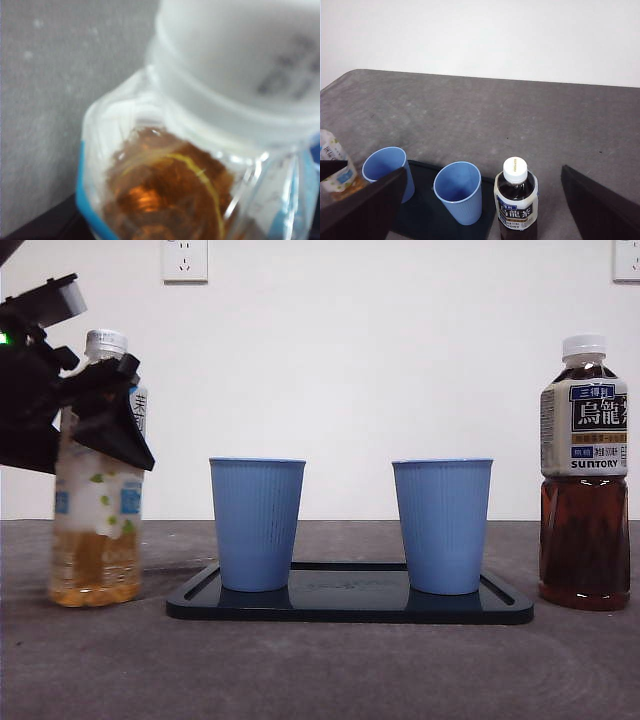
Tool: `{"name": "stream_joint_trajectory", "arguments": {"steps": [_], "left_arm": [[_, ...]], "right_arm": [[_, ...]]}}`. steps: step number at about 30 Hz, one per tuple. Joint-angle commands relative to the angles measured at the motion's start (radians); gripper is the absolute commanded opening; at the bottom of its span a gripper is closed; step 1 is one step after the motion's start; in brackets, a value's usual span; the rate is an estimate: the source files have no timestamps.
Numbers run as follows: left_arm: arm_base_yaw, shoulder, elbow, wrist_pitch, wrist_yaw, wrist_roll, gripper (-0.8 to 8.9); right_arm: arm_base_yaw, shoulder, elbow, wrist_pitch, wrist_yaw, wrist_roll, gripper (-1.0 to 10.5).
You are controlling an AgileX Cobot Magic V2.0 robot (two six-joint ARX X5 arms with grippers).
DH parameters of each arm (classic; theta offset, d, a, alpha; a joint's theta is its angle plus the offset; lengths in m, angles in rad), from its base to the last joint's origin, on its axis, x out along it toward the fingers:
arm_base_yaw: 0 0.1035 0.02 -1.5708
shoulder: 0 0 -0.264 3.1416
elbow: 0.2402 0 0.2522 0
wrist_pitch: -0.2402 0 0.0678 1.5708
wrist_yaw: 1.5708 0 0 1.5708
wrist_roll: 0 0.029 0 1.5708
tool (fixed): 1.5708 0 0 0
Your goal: Pour the drink into the cup
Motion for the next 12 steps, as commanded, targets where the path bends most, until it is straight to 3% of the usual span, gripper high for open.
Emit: {"name": "stream_joint_trajectory", "arguments": {"steps": [1, 7, 12], "left_arm": [[-0.013, -0.019, 0.109, -0.133, 0.002, 0.049, 2.35], [-0.054, -0.008, 0.315, -0.492, -0.014, 0.131, 2.35], [-0.1, 0.05, 0.502, -0.755, -0.168, 0.195, 2.35]], "right_arm": [[0.006, 0.006, 0.02, 0.005, -0.005, 0.01, 4.9], [0.006, 0.006, 0.02, 0.005, -0.061, 0.01, 4.9], [0.006, 0.006, 0.02, 0.006, -0.082, 0.01, 4.9]]}}
